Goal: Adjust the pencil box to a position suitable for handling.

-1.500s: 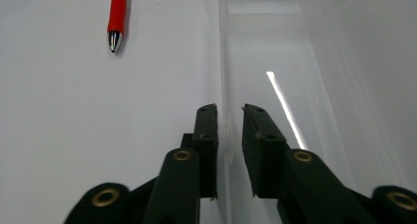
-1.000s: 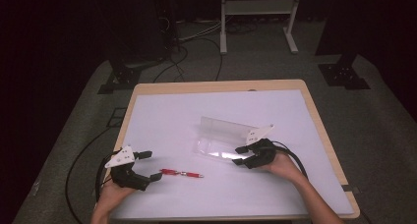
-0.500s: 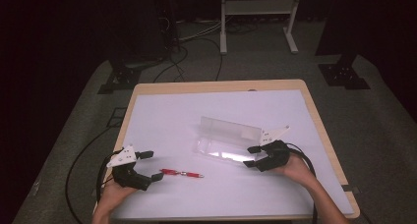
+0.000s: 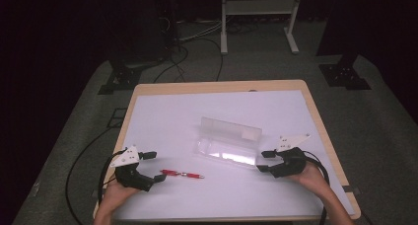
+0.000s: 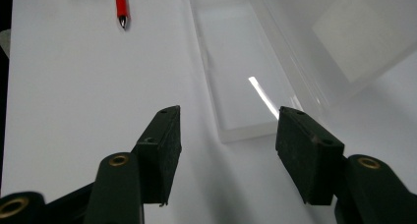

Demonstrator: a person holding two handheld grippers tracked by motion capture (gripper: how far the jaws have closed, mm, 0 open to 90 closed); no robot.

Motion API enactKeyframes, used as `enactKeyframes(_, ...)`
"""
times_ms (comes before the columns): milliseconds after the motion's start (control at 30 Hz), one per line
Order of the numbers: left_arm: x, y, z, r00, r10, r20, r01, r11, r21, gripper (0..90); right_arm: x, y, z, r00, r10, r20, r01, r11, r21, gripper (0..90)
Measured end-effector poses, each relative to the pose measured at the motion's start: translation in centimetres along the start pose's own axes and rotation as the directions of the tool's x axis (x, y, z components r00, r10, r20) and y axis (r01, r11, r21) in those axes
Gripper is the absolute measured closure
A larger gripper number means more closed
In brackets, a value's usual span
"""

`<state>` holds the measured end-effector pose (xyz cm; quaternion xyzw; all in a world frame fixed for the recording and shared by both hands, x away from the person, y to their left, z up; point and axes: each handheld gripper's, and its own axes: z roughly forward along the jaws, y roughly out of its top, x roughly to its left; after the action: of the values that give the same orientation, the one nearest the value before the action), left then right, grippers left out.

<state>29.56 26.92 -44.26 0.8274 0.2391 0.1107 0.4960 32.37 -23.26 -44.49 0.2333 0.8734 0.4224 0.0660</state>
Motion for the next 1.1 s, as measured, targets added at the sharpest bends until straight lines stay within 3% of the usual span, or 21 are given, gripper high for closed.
enactKeyframes(400, -0.3, 0.2, 0.6, 0.9996, 0.021, 0.018, -0.022, 0.9996, 0.021, 8.3, 0.1, -2.0, -1.2, 0.9988, 0.035, 0.033, -0.034, 0.999, -0.027, 41.7)
enactKeyframes(667, -0.7, 0.6, 1.4, 0.9963, 0.072, 0.048, -0.074, 0.9963, 0.044, 12.9, 0.2, -3.5, -2.1, 0.9957, 0.077, 0.051, -0.075, 0.996, -0.039, 41.4)
enactKeyframes(900, -1.1, 1.4, 2.3, 0.9877, 0.133, 0.083, -0.141, 0.9846, 0.103, 16.3, 0.3, -4.1, -2.7, 0.9946, 0.083, 0.062, -0.081, 0.996, -0.039, 41.4)
enactKeyframes(967, -1.2, 1.6, 2.6, 0.9812, 0.160, 0.108, -0.172, 0.9790, 0.110, 22.5, 0.3, -4.2, -2.8, 0.9943, 0.086, 0.063, -0.084, 0.996, -0.041, 41.3)
enactKeyframes(1033, -1.2, 1.8, 2.9, 0.9789, 0.169, 0.115, -0.182, 0.9761, 0.118, 23.1, 0.3, -4.3, -3.0, 0.9942, 0.084, 0.067, -0.081, 0.996, -0.044, 41.0)
enactKeyframes(1100, -1.2, 2.1, 3.2, 0.9732, 0.190, 0.129, -0.208, 0.9683, 0.139, 24.8, 0.3, -4.4, -3.0, 0.9940, 0.085, 0.068, -0.082, 0.996, -0.044, 40.7)
